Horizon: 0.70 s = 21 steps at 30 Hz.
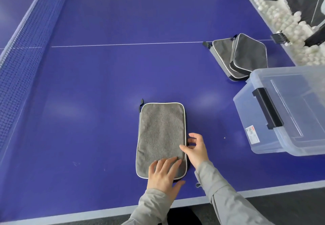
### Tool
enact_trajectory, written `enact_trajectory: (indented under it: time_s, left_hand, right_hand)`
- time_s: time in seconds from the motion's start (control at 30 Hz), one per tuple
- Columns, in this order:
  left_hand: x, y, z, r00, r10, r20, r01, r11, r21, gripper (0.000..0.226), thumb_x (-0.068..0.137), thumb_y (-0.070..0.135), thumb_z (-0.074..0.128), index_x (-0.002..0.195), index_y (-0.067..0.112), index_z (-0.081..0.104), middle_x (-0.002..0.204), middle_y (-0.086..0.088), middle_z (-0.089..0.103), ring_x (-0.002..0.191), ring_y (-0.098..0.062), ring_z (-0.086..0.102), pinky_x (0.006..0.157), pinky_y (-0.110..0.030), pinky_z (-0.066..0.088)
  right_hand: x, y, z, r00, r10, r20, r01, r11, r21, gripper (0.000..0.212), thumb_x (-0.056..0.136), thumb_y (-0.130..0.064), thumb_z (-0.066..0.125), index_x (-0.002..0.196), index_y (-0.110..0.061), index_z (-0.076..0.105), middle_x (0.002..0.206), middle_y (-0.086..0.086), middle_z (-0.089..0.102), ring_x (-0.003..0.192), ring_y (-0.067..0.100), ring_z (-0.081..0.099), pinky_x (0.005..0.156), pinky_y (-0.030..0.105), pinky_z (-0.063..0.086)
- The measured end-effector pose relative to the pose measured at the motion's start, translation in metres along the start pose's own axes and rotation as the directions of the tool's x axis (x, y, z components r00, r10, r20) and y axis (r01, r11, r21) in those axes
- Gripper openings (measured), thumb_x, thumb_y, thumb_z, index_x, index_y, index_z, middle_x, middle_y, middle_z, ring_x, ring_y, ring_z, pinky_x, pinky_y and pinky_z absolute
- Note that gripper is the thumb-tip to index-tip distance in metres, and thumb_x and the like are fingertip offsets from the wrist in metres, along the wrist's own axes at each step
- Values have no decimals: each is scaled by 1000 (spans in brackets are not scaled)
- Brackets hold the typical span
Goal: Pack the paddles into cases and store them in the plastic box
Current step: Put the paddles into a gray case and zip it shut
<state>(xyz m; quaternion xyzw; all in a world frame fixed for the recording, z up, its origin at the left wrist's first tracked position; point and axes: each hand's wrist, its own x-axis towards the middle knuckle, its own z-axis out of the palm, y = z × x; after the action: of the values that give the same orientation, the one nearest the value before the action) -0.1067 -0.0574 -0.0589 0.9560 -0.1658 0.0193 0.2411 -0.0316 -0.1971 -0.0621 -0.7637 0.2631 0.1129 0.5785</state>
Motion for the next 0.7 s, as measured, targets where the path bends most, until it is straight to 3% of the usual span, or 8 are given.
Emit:
enact_trajectory:
  time_s: [0.07,0.1,0.2,0.27,0.37,0.43,0.57,0.7]
  left_hand:
    - [-1,-11,-2,993,-107,-46,104,993,-54,64,57,48,82,114,24,67,119,5,64,104,-19,62,86,-42,50]
    - [-1,-19,-4,967,-240,-82,231,968,-101,62,63,46,80,119,24,64,125,3,60,111,-19,56,90,-42,45]
    - [8,-53,-13,739,-674,-21,644,714,-275,64,77,40,74,133,21,51,138,1,48,127,-22,41,100,-44,35]
    - [19,-73,-18,597,-796,105,747,503,-434,65,81,37,70,137,20,43,138,-1,46,127,-22,40,103,-43,35]
    - [40,-88,-20,497,-790,359,718,142,-681,62,83,30,70,137,23,41,130,0,51,112,-19,52,84,-36,47]
    - [51,-91,-17,470,-745,474,724,18,-689,64,82,33,70,137,23,40,125,1,53,103,-18,56,79,-34,48]
    - [67,-94,-10,428,-741,517,779,12,-627,67,77,32,76,134,20,43,118,-2,57,103,-25,60,88,-42,51]
    - [72,-96,-11,407,-728,551,786,-27,-617,57,71,26,82,118,17,51,100,-3,63,87,-23,64,76,-36,55]
  right_hand:
    - [5,1,-1,999,-7,-36,7,1000,-16,45,74,-1,74,109,-17,53,90,-8,57,70,8,54,71,24,45]
    - [8,1,-2,999,-20,-48,18,999,-26,44,73,0,73,109,-16,54,91,-7,57,69,8,52,70,22,44]
    - [18,-3,-7,997,-62,-45,60,997,-54,42,74,3,71,110,-14,56,95,-1,58,68,9,50,71,23,44]
    - [24,-3,-6,996,-79,-40,75,993,-87,41,76,4,68,111,-12,57,101,3,60,71,13,50,74,25,42]
    - [28,1,-1,996,-70,-50,63,990,-124,41,80,3,64,117,-12,57,110,7,59,80,16,50,76,25,41]
    - [28,5,1,998,-52,-44,46,991,-124,41,83,1,61,121,-13,55,116,8,58,87,17,51,81,28,44]
    - [26,12,3,999,-31,-22,28,989,-142,40,88,-4,57,127,-15,51,124,9,55,105,22,55,95,37,46]
    - [26,14,0,1000,-3,1,3,987,-158,39,92,-7,53,129,-18,49,126,8,53,103,19,54,87,30,45]
